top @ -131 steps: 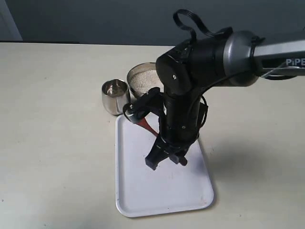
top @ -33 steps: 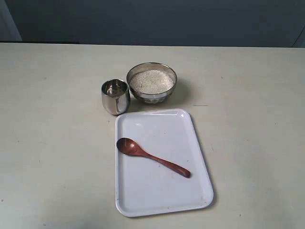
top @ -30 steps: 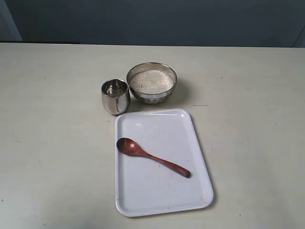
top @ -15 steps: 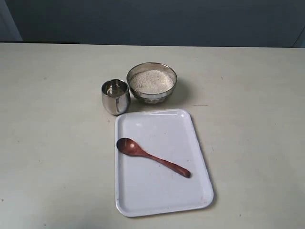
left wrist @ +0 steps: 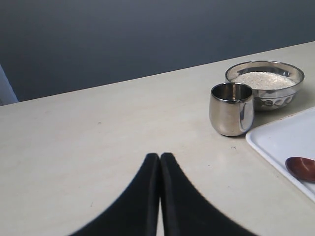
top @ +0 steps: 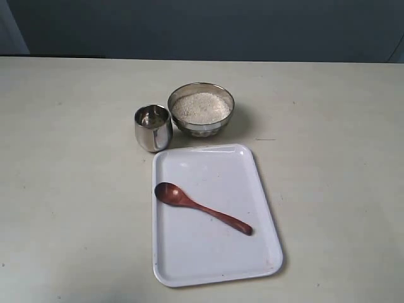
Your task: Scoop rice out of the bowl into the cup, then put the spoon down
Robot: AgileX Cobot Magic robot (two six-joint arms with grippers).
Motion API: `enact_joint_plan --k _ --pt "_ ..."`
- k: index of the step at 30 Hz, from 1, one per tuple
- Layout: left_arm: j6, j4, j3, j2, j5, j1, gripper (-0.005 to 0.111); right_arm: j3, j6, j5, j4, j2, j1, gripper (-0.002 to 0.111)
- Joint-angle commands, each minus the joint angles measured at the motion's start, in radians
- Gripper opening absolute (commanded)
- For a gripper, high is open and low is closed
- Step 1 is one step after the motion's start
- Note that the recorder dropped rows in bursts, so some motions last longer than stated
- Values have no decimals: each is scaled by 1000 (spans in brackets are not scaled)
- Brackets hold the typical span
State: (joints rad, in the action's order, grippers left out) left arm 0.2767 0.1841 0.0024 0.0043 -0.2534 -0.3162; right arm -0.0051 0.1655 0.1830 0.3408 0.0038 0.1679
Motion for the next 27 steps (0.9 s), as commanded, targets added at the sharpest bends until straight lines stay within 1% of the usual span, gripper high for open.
enact_joint_plan --k 1,3,17,20,27 --pt "-5 -2 -2 -4 15 -5 1 5 -130 -2 -118 -4 7 0" --pt "-5 -2 -2 -4 15 -5 1 5 -188 -2 -164 -4 7 0" --pt "-5 -2 -2 -4 15 -5 1 5 -190 2 -144 -4 7 0" --pt "-5 -2 -2 -4 15 -5 1 5 -190 6 -144 -4 -11 0" --pt "-5 -2 -2 -4 15 -5 1 5 -190 6 -144 -4 -11 0"
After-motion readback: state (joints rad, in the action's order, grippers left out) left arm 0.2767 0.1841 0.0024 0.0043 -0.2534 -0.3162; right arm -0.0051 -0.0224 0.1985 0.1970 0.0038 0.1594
